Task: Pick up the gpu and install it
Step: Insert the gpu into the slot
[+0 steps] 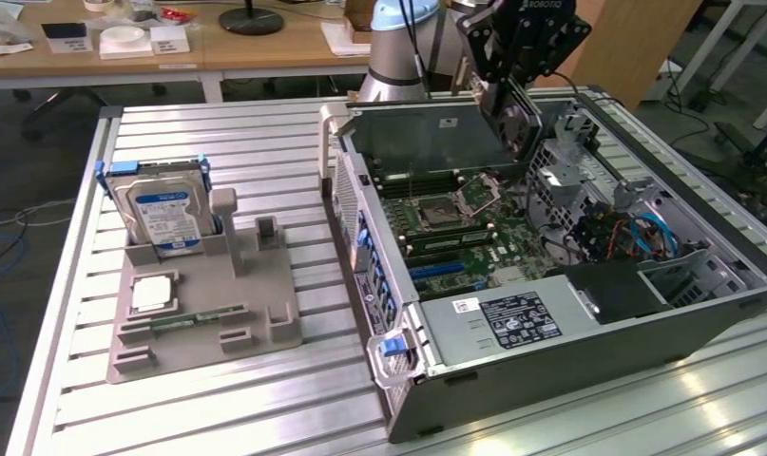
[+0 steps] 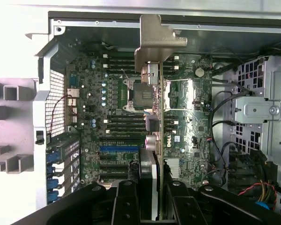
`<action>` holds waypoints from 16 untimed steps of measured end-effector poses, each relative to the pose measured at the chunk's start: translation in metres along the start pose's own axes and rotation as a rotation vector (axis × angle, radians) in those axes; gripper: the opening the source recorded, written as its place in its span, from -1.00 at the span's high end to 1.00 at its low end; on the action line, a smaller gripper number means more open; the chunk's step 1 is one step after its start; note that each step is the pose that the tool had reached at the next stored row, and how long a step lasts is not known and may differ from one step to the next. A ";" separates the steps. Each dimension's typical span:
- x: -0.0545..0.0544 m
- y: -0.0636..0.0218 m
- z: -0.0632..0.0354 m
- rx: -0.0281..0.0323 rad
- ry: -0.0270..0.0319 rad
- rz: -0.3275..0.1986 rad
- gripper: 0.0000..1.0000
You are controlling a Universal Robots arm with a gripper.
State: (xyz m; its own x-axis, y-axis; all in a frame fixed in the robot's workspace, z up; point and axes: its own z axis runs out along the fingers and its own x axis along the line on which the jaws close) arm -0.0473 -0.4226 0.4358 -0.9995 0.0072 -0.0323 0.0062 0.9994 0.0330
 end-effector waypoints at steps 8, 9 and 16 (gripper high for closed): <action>0.001 -0.0013 -0.0001 -0.0017 0.0017 -0.049 0.44; 0.001 -0.0014 -0.0001 -0.0020 0.0018 -0.055 0.44; 0.001 -0.0015 -0.0001 -0.0037 0.0037 -0.111 0.44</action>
State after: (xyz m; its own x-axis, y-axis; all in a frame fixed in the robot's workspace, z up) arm -0.0483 -0.4242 0.4358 -0.9941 -0.1038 -0.0322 -0.1049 0.9939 0.0331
